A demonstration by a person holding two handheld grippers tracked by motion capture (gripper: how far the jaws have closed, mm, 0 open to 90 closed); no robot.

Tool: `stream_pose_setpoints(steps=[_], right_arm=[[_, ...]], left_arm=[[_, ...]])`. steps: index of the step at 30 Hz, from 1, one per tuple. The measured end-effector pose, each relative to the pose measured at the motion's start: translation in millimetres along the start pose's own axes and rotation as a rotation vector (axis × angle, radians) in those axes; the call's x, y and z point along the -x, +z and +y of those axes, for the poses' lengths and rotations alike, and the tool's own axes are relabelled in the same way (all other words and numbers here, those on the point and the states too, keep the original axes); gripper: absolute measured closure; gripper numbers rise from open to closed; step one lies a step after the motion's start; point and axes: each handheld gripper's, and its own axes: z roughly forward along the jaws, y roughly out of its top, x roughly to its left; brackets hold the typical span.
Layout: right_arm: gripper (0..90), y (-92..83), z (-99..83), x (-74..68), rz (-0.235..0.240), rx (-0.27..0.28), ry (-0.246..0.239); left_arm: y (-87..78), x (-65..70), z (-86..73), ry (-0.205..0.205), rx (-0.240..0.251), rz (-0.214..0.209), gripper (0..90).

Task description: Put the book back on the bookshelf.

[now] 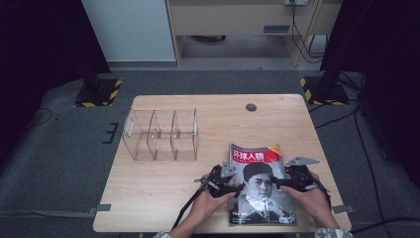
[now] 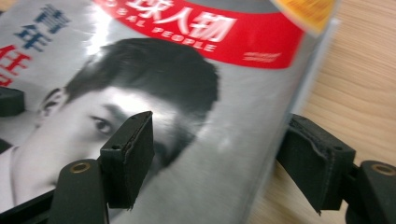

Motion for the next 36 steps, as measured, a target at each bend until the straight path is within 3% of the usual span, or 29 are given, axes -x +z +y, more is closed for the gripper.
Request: stream_pose_setpoints(steps=[10,12,22,24,30,36], right_arm=[[40.2,-1.4,-4.2,2.2,-0.011,-0.025,0.017],[41.8,-0.5,-3.5,1.5,-0.017,-0.024,0.021],[42.2,3.3,-1.9,-2.6,-0.008,-0.018,0.004],[42.2,3.1,-2.2,-3.4,-0.006,-0.02,0.01],[42.6,4.8,-1.5,-3.9,-0.005,-0.013,-0.005],[43.0,7.7,-0.7,-5.0,0.001,0.0,-0.022]], left_arm=[[-1.5,-4.1,-0.6,-0.015,0.011,-0.012,47.1],[-2.8,-8.5,-0.4,-0.051,0.014,-0.033,53.6],[-9.3,-19.0,8.5,-0.025,0.009,-0.024,62.2],[-7.7,-20.3,10.9,-0.026,0.0,-0.033,61.4],[-3.7,-17.2,17.8,-0.004,-0.018,-0.06,48.0],[-0.4,-19.0,22.3,-0.02,-0.019,-0.086,34.8]])
